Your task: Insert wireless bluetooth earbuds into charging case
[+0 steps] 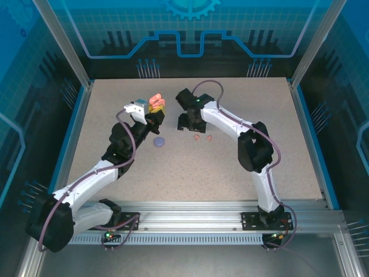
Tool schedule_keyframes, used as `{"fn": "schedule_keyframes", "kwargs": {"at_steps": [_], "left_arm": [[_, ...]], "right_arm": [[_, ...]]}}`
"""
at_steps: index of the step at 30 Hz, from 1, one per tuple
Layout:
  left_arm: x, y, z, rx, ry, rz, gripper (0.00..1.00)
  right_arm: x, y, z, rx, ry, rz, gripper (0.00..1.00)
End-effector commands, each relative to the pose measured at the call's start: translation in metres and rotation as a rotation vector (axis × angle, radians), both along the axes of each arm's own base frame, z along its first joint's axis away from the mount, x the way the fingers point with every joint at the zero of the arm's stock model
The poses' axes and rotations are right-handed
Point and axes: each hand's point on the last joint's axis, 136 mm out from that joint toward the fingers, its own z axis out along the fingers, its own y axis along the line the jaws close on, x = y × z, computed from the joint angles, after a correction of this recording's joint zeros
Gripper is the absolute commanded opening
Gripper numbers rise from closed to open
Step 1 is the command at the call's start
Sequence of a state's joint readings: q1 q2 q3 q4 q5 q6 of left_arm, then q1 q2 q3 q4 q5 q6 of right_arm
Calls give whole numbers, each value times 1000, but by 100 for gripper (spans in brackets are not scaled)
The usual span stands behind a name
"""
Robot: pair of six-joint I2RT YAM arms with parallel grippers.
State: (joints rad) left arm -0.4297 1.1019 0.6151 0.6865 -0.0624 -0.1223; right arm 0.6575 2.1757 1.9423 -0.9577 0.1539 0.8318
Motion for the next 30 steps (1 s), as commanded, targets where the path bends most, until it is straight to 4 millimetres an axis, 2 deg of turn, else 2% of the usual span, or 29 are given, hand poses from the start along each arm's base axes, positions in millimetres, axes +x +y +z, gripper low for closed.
{"fn": "schedule_keyframes", "kwargs": {"at_steps": [1,14,20,26,27,30], "left_arm": [[-4,8,19,-14,-93,41,0],[5,3,21,-53,-78,35,0],[7,-3,24,-63,-67,1,0],[8,-7,25,-42,-69,-10,0],[9,-8,23,-41,-67,-13,0],[11,-10,22,-37,-62,-21,0]], "right_arm": [[-6,3,-7,-29,41,-43,72],[-16,1,-31,-90,103,-130,70],[-9,-17,-40,-154,91,-183,69],[0,-24,-46,-144,95,-207,67],[-1,-25,-57,-151,114,-210,67],[1,-25,-63,-144,127,-225,66]]}}
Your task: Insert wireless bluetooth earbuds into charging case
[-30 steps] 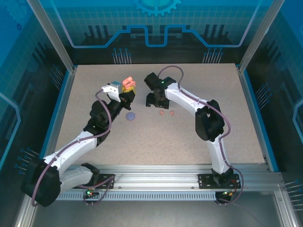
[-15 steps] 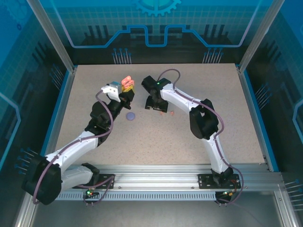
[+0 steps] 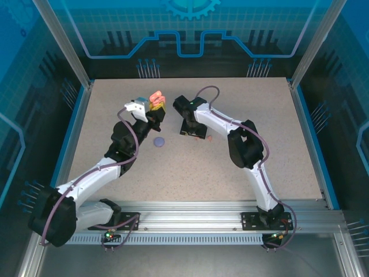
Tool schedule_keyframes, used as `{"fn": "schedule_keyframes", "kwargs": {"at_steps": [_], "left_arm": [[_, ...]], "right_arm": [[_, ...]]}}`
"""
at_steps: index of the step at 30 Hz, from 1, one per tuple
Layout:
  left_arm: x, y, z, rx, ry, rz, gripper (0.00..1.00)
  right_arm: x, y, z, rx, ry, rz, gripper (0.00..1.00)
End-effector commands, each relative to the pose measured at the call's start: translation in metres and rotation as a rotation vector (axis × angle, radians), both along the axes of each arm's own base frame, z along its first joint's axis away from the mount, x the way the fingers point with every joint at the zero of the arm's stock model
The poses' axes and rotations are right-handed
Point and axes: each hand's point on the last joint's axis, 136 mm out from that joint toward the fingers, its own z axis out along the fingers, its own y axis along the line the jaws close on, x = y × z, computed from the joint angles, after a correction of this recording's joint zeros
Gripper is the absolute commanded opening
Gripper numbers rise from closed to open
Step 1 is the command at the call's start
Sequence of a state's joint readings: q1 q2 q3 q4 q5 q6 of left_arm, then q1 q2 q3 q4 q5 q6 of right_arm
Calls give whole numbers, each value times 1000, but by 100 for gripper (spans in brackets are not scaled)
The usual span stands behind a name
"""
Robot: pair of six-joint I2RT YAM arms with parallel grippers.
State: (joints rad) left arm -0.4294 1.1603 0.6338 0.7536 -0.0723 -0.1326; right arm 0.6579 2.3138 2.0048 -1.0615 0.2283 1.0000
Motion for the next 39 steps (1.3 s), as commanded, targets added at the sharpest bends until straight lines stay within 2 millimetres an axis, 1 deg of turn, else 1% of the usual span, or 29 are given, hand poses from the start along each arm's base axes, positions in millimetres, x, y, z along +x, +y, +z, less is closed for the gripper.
{"fn": "schedule_keyframes", "kwargs": {"at_steps": [1,8,23,31,39], "left_arm": [[1,-8,18,-13,-41,-32,0],[3,-11,17,-13,-38,-41,0],[2,-14,16,-5,-36,-59,0],[4,-17,15,-9,-29,-70,0],[5,-18,14,-9,-25,-75,0]], "right_arm": [[6,-5,-14,-10,20,-50,66],[7,-6,-22,3,39,-72,66],[8,-15,-24,-9,35,-103,63],[11,-25,-25,-10,31,-119,57],[12,-21,-28,5,35,-113,53]]}}
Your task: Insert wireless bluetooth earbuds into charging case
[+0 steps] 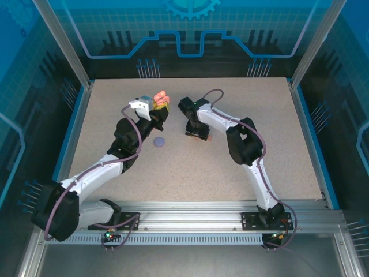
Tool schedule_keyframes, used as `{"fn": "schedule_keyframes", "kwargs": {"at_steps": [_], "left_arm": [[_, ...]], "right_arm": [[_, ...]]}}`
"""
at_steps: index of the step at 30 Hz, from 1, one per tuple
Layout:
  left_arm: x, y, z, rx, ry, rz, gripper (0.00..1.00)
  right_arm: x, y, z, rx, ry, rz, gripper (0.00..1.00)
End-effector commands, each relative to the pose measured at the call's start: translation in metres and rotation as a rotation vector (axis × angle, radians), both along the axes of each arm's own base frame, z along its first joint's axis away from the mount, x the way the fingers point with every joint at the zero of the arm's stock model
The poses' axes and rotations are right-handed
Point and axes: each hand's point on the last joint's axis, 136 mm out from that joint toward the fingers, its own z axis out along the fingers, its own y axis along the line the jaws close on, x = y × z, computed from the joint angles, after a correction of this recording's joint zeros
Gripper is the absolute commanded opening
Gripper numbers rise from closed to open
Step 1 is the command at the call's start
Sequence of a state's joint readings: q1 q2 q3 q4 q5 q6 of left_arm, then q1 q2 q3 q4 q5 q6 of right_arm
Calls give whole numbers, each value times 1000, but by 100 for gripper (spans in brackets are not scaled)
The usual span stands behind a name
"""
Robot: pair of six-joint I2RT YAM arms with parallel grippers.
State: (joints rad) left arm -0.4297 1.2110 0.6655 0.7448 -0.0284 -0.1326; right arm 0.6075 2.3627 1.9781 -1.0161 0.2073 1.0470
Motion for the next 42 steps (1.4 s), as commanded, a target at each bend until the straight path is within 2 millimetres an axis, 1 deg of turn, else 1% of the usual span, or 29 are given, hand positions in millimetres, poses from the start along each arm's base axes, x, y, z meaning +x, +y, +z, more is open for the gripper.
{"fn": "schedule_keyframes", "kwargs": {"at_steps": [1,5,13,26,30,36,42], "left_arm": [[-3,-6,20,-28,-47,-31,0],[-3,-5,18,-25,-44,-29,0],[-4,-5,20,-23,-50,-30,0],[-6,-8,21,-23,-46,-48,0],[-6,-8,22,-28,-45,-53,0],[-7,-9,21,-28,-38,-59,0],[-9,-8,21,-24,-33,-59,0]], "right_arm": [[1,-3,0,-1,2,-19,52],[1,-1,-3,2,5,-16,48],[3,-3,-4,-16,4,5,45],[1,-1,-8,-18,7,40,29],[1,3,-6,-8,-1,54,27],[2,13,-2,7,-27,86,20],[5,20,7,17,-67,111,19]]}}
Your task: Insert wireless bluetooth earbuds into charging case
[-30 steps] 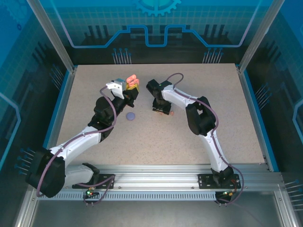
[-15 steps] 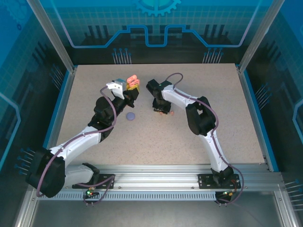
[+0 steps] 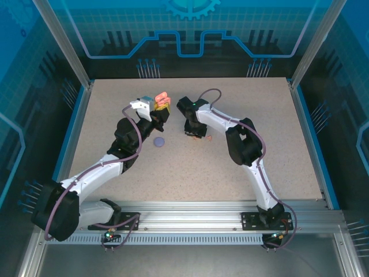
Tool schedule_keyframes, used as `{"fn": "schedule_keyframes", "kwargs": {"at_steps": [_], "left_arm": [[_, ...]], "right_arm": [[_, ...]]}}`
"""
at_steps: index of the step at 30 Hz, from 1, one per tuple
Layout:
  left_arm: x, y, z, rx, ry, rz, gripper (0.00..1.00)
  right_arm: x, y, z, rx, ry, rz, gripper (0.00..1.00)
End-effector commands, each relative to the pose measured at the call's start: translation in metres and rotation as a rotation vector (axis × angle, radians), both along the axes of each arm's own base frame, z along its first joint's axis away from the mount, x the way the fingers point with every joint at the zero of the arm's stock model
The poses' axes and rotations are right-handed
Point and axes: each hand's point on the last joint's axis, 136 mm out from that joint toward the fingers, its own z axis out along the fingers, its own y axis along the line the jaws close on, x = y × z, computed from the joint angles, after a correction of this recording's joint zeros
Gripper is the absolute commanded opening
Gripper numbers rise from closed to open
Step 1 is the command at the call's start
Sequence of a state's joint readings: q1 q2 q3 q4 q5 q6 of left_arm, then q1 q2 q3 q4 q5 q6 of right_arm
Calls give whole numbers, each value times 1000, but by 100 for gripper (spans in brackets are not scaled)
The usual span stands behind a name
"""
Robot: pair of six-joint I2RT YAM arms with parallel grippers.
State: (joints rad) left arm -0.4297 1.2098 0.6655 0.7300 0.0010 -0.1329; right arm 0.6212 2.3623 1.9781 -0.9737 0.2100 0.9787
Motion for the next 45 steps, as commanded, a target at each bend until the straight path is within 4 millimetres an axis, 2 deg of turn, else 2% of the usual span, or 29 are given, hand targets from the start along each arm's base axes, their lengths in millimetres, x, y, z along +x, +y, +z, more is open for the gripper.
{"fn": "schedule_keyframes", "kwargs": {"at_steps": [1,10,11,27,33,45], "left_arm": [[-7,-4,24,-32,-40,-33,0],[-6,-5,25,-20,-75,-33,0],[-6,-5,27,-18,-87,-32,0],[2,-7,46,0,-152,-16,0],[1,-10,52,-1,-176,-29,0],[-3,-13,51,21,-201,-54,0]], "right_arm": [[1,10,8,5,-40,33,19],[5,14,14,24,-66,45,17],[7,15,27,39,-89,45,17],[13,11,73,80,-181,49,16],[20,8,113,122,-263,59,15],[32,0,217,262,-502,108,16]]}}
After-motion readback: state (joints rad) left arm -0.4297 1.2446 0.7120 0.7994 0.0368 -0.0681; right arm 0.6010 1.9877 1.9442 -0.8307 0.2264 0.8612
